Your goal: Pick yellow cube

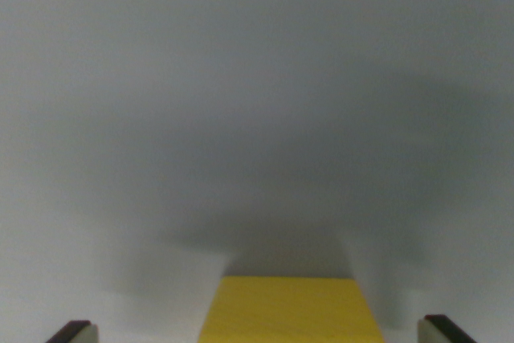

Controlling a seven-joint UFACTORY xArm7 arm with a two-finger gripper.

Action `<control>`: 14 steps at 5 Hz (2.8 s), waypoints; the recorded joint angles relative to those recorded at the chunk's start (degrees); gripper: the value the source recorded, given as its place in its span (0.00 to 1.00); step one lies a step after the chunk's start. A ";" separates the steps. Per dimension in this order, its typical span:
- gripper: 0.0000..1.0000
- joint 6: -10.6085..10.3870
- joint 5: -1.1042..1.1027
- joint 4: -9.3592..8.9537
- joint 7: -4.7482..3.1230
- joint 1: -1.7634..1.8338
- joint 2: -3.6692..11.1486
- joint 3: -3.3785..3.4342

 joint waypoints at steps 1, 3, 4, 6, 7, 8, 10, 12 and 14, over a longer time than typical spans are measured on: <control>0.00 0.00 0.00 0.00 0.00 0.00 0.00 0.00; 0.00 -0.67 0.02 -0.50 -0.13 -0.03 0.30 -0.05; 0.00 -0.96 0.03 -0.72 -0.19 -0.04 0.43 -0.07; 0.00 -0.97 0.03 -0.73 -0.19 -0.04 0.44 -0.07; 0.00 -0.97 0.03 -0.73 -0.19 -0.04 0.44 -0.07; 0.00 -0.97 0.03 -0.73 -0.19 -0.04 0.44 -0.07; 1.00 -0.97 0.03 -0.73 -0.19 -0.04 0.44 -0.07; 1.00 -0.93 0.03 -0.71 -0.19 -0.04 0.42 -0.07; 1.00 -0.51 0.02 -0.47 -0.18 -0.04 0.24 -0.07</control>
